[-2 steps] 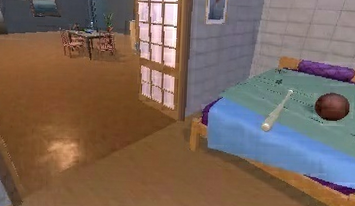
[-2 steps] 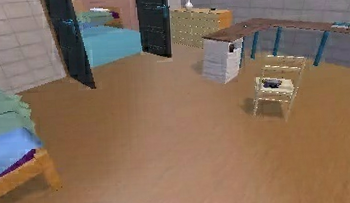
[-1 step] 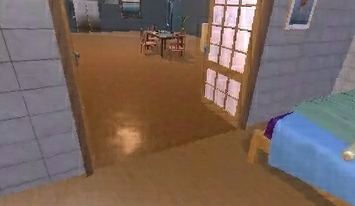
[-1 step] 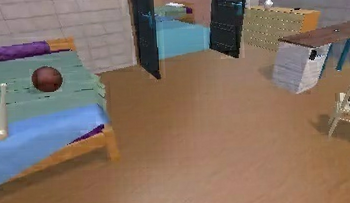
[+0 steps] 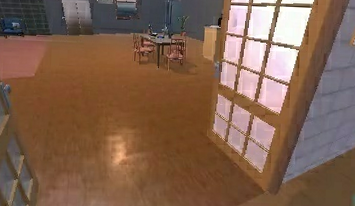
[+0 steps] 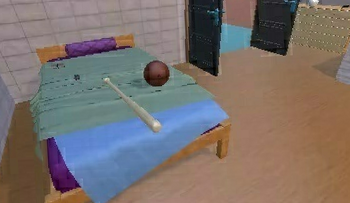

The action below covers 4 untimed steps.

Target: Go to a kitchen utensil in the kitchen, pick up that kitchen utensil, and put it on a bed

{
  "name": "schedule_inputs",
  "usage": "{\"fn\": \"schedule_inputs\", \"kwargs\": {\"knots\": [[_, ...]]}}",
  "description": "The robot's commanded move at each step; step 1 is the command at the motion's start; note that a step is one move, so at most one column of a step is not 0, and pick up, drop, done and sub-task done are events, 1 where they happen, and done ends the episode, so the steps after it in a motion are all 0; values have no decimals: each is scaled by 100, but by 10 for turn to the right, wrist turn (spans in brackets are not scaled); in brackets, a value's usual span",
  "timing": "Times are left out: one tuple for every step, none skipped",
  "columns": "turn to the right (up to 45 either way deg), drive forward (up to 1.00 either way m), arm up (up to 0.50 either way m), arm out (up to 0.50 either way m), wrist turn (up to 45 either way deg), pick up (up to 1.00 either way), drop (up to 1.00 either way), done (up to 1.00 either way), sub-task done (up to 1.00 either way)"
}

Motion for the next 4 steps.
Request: {"fn": "schedule_inputs", "kwargs": {"knots": [[-30,0,0,0,0,0,0,0,0],[0,50,0,0,0,0,0,0,0],[-150,0,0,0,0,0,0,0,0],[0,100,0,0,0,0,0,0,0]]}}
